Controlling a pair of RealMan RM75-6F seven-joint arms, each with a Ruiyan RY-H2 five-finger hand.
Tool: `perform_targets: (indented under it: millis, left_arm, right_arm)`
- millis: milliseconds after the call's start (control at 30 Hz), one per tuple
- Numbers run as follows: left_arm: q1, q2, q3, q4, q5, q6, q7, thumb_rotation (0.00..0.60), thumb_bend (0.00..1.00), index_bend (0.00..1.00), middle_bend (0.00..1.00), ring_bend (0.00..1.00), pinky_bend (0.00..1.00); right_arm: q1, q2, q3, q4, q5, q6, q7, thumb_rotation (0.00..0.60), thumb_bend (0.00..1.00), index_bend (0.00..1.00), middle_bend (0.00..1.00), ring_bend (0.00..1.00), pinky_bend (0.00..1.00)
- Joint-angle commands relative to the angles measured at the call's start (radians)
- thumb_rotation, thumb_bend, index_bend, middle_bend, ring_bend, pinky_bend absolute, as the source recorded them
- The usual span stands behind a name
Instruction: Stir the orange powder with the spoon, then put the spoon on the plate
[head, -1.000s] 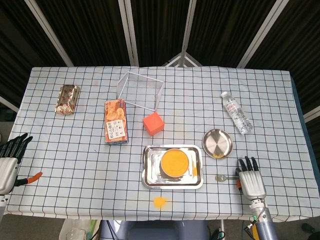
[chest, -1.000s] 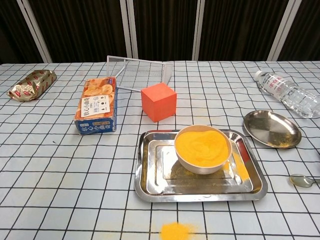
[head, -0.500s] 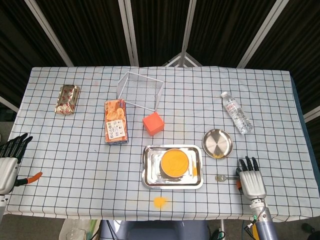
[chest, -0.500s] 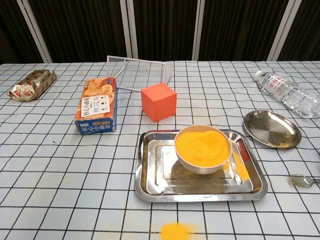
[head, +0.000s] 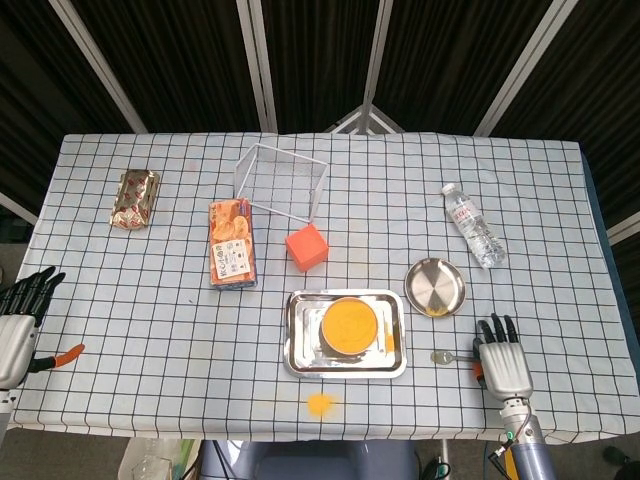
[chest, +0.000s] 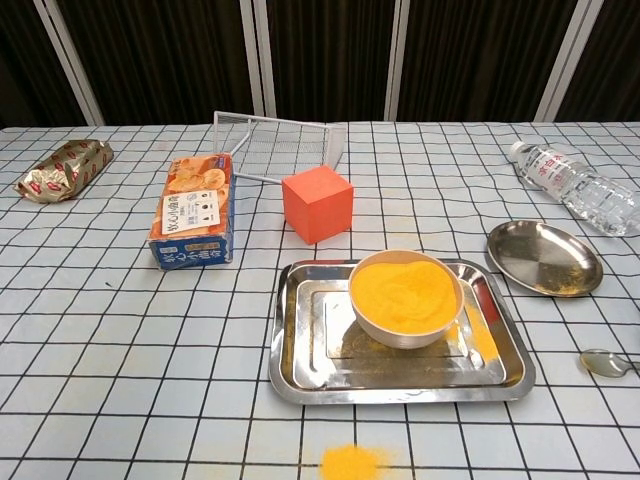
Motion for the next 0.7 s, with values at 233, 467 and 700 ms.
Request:
perform_targets:
  millis: [233,467,700]
  left_arm:
    - [0.0,0.001,0.001,-0.001,-0.001,-0.001,-0.001,0.6,0.0,0.0,0.0,0.0,0.0]
    - [-0.001,0.001,0.0,-0.003,-0.002,-0.003,0.001,0.6,0.0,0.0,0.0,0.0,0.0]
    - [-0.002,0.003,0.001,-0.004,-0.001,-0.005,-0.003,0.6,0.0,0.0,0.0,0.0,0.0]
  right_arm:
    - [0.003,0.024,0.028,-0.052,0.003,0.023,0.028,0.6,0.45,0.57,0.2,0.0,0.0]
    - [0.009,0.087,0.08,-0.183,0.024,0.05,0.049,0.6,0.45,0.57,0.2,0.0,0.0]
    - [0.037,0.14,0.108,-0.339,0.075,0.038,-0.076,0.6,0.45,0.57,0.2,0.0,0.0]
